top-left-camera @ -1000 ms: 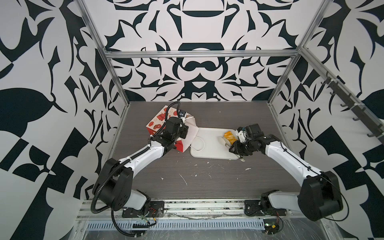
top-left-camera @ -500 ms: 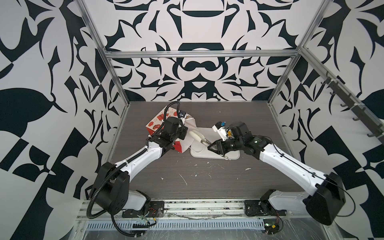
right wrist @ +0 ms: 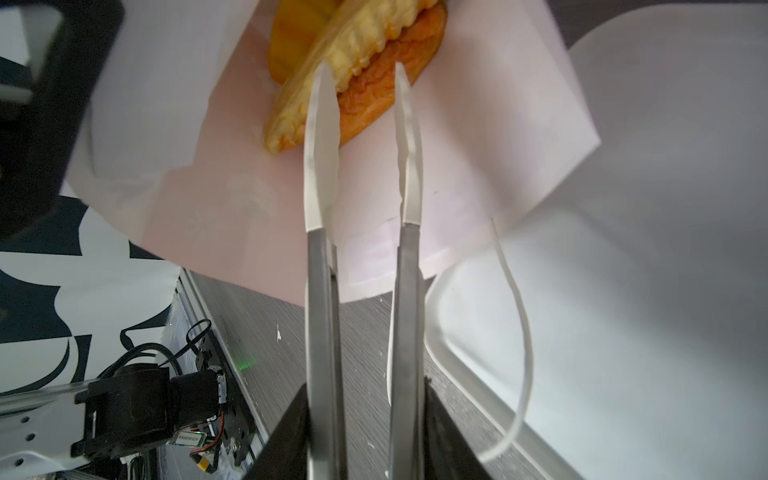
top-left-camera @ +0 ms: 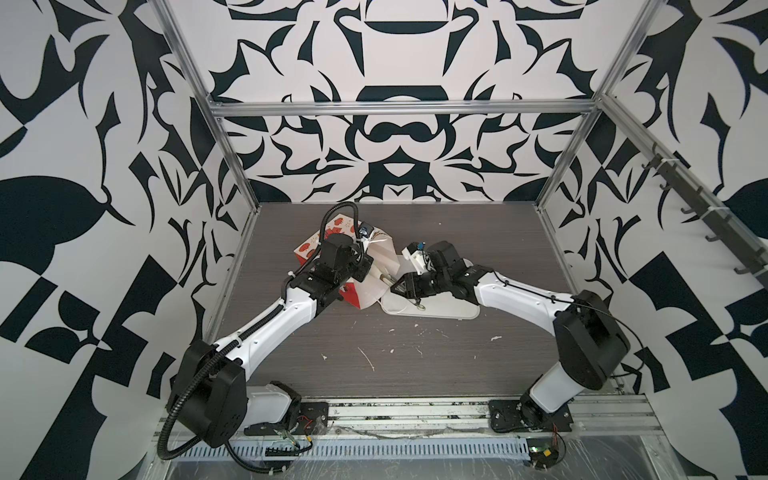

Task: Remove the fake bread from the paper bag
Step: 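Close the tongs on the yellow bread inside the bag with the right gripper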

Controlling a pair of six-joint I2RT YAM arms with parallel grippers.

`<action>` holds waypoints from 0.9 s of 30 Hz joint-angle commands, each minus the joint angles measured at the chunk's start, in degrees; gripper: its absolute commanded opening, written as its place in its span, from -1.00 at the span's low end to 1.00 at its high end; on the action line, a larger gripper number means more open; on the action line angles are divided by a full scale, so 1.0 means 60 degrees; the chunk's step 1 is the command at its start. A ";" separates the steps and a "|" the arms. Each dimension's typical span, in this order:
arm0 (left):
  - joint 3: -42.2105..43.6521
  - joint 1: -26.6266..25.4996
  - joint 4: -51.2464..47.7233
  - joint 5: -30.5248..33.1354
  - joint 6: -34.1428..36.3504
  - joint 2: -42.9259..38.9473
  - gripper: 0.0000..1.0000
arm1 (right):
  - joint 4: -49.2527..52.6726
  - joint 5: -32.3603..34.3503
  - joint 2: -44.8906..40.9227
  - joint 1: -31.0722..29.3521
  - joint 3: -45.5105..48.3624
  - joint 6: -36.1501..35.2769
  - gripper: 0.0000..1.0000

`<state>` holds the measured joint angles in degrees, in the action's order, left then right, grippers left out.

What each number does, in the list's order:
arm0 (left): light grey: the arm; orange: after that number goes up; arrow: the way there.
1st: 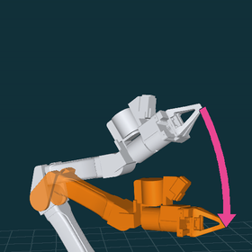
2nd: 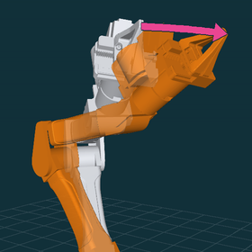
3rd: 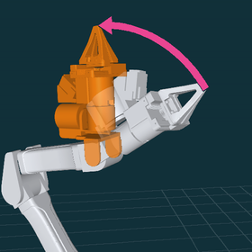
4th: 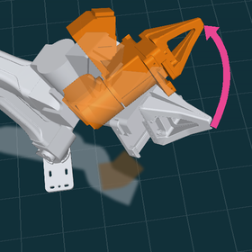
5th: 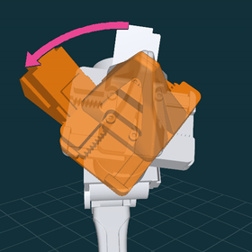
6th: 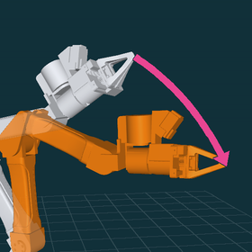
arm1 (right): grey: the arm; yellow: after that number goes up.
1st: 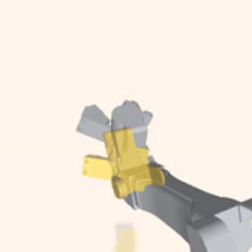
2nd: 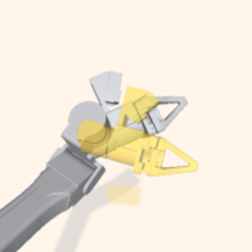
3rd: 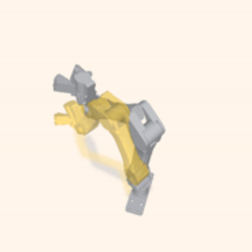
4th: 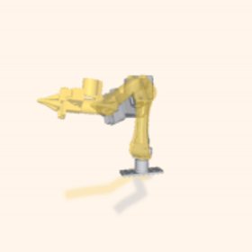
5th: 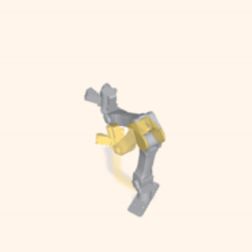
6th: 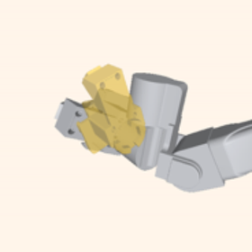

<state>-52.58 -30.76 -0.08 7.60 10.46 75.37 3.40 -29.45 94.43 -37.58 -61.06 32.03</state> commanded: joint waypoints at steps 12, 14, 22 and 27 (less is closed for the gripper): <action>0.0164 0.0030 0.0013 -0.0519 0.0044 -0.0217 -1.00 | -0.2041 -0.0770 0.1320 -0.0064 -0.0905 0.2005 -0.11; 0.0184 0.0028 0.0040 -0.0551 0.0029 -0.0228 -1.00 | -0.2376 -0.0958 0.1439 -0.0064 -0.0942 0.2271 -0.10; 0.0204 0.0029 0.0028 -0.0733 0.0015 -0.0283 -1.00 | -0.2979 -0.1331 0.1527 -0.0064 -0.0977 0.2721 -0.09; 0.0192 0.0030 0.0013 -0.0753 0.0029 -0.0287 -1.00 | -0.3752 -0.1710 0.1707 -0.0050 -0.0928 0.3310 -0.09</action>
<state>-52.05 -30.63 -0.32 4.89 10.55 75.26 -11.70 -36.51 105.49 -37.85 -64.14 49.56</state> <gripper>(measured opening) 0.048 0.453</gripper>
